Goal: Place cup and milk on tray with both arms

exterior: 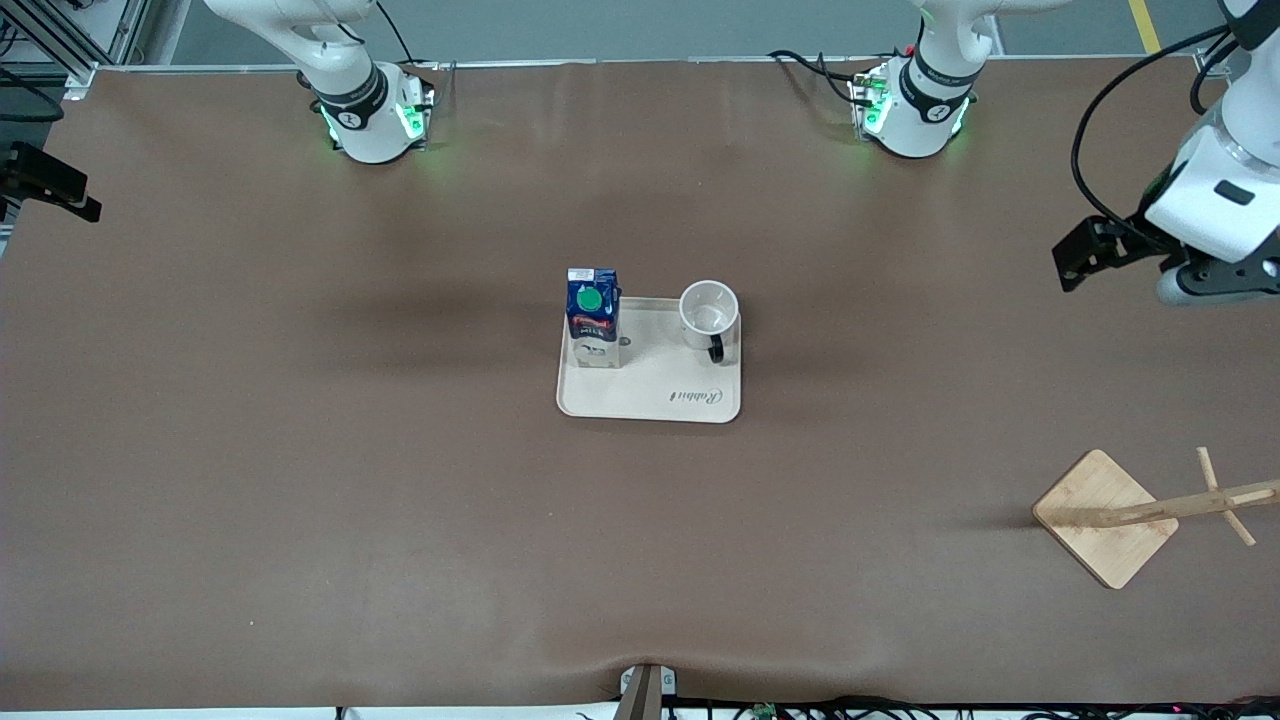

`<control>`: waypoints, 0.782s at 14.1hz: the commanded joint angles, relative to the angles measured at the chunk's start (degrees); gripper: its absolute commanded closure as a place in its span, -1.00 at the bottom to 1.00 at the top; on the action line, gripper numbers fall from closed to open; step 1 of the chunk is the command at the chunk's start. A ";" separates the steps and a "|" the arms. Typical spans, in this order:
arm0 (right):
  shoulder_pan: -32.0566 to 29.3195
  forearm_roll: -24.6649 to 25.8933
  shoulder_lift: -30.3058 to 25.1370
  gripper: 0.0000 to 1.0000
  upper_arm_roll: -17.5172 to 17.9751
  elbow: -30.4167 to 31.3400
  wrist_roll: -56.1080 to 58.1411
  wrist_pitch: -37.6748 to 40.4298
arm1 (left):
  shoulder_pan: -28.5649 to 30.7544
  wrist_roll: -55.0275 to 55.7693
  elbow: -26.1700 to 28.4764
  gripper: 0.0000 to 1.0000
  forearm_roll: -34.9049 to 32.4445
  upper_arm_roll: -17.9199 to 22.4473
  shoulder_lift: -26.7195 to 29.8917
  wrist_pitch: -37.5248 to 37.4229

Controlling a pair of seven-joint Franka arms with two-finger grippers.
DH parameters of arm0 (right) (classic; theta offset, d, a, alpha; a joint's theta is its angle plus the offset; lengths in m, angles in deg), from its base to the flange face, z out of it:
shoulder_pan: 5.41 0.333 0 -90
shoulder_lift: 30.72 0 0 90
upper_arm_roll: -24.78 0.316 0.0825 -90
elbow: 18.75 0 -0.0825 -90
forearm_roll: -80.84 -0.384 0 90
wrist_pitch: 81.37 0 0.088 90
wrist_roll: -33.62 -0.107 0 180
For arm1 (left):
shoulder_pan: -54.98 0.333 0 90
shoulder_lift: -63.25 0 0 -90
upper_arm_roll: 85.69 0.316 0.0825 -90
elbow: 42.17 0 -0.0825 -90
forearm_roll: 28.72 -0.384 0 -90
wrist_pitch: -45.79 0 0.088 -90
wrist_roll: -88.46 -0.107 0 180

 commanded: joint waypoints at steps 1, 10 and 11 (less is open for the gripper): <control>-0.41 -0.78 -0.99 -1.00 0.11 0.80 -0.12 0.10 | -1.12 -0.88 6.92 -1.00 2.83 2.36 6.14 0.88; -0.41 -0.78 -0.99 -1.00 0.11 0.80 -0.12 0.54 | -0.06 1.49 10.36 -1.00 6.69 1.75 9.84 1.24; -0.41 -0.78 -0.99 -1.00 0.11 0.80 -0.12 0.54 | -0.06 1.41 10.18 -1.00 6.70 1.75 9.84 0.63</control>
